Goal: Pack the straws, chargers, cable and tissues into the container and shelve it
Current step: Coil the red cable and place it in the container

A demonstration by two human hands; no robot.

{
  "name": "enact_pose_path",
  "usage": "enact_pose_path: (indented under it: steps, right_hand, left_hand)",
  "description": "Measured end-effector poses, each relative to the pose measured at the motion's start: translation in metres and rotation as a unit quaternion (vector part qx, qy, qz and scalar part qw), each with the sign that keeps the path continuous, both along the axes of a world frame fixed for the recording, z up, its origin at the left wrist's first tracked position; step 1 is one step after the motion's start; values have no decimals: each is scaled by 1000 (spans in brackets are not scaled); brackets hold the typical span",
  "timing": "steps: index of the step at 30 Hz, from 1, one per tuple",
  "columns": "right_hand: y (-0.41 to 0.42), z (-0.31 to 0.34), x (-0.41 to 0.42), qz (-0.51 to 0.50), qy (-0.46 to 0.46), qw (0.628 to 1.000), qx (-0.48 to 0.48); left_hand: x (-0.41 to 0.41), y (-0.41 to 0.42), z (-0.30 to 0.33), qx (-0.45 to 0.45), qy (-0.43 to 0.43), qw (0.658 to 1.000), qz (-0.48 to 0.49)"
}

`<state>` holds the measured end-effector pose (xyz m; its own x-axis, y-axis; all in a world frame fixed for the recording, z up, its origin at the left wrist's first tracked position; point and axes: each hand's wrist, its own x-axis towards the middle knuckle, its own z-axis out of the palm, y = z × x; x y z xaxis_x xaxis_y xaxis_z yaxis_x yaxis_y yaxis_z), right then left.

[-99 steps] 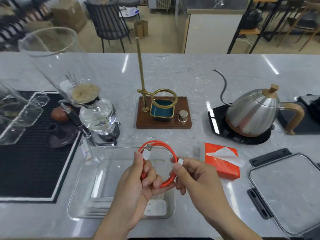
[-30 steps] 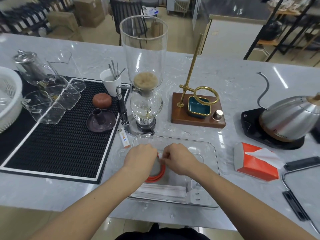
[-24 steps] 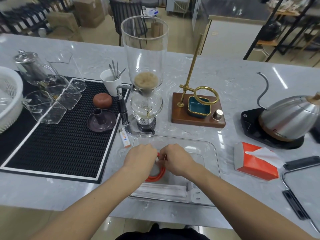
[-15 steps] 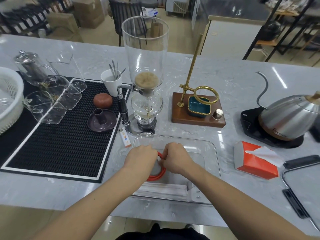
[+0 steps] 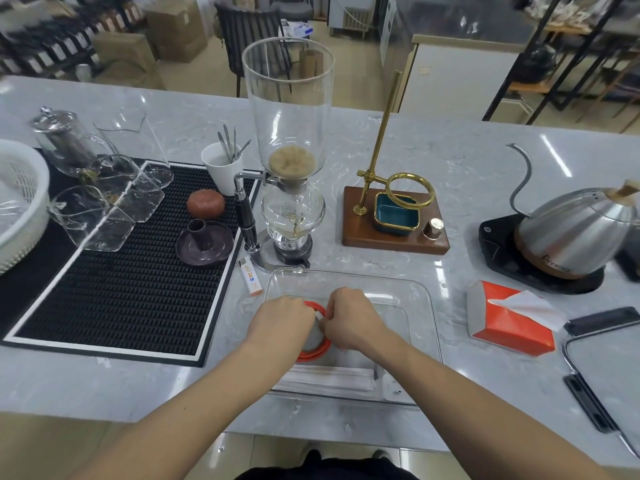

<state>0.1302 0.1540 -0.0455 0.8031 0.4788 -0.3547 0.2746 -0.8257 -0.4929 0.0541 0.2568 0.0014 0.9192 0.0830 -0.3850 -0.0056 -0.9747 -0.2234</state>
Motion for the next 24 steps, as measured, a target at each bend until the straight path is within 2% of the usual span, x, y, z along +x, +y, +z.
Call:
enact_pose_path:
  steps: [10, 24]
  right_hand:
    - [-8, 4, 0, 2, 13, 1000, 27]
    - [-17, 9, 1, 49, 40, 998, 30]
  left_hand:
    - [-12, 3, 5, 81, 25, 992, -90]
    - [-17, 11, 8, 71, 17, 992, -105]
